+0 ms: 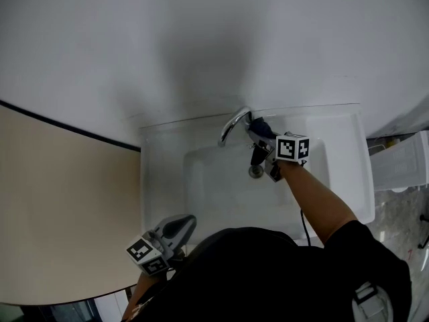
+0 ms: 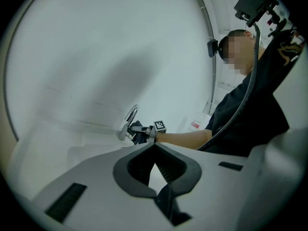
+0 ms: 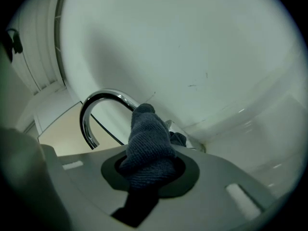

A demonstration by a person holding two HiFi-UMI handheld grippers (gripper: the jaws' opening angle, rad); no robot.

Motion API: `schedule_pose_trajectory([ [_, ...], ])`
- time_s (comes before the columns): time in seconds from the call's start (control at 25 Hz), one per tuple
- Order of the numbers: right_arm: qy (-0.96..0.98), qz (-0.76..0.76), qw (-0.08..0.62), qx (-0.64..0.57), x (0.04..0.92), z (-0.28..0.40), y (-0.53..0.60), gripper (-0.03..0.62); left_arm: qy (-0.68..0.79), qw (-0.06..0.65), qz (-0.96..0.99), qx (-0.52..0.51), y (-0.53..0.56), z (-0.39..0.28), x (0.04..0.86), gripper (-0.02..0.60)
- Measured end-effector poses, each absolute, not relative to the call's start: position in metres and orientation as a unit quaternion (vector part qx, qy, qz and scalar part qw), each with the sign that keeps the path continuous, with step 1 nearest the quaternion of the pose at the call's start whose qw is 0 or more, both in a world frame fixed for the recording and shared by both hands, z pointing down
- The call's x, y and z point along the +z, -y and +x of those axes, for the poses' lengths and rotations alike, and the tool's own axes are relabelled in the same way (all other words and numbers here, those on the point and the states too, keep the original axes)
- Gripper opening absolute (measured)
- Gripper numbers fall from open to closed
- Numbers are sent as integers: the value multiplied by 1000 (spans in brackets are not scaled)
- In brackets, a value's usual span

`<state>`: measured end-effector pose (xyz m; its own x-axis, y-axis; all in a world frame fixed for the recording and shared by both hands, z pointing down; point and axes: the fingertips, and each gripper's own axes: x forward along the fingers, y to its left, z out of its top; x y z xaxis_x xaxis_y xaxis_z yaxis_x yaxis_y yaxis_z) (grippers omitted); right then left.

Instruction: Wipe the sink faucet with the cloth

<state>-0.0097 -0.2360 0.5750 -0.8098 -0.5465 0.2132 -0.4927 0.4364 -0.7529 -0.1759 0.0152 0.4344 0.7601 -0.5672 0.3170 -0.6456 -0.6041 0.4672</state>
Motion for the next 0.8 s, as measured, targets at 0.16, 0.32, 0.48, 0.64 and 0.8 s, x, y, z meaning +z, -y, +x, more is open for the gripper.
schedule_pose_trajectory([
  [0.16,-828,-355,37,-432,583,41,256,66,330,280,899,67,-13,-168,427,0],
  [0.32,-813,-368,20,-452,601,38,280,66,348,288,889,77,-19,-182,431,0],
  [0.48,-833,-366,-32,-415,604,27,279,64,360,291,884,72,-23,-191,431,0],
  [0.64,-882,-327,-168,-294,598,7,252,64,362,290,883,68,-20,-196,434,0],
  [0.8,-882,-273,-340,-177,601,-14,239,60,352,292,887,71,-16,-191,436,0],
])
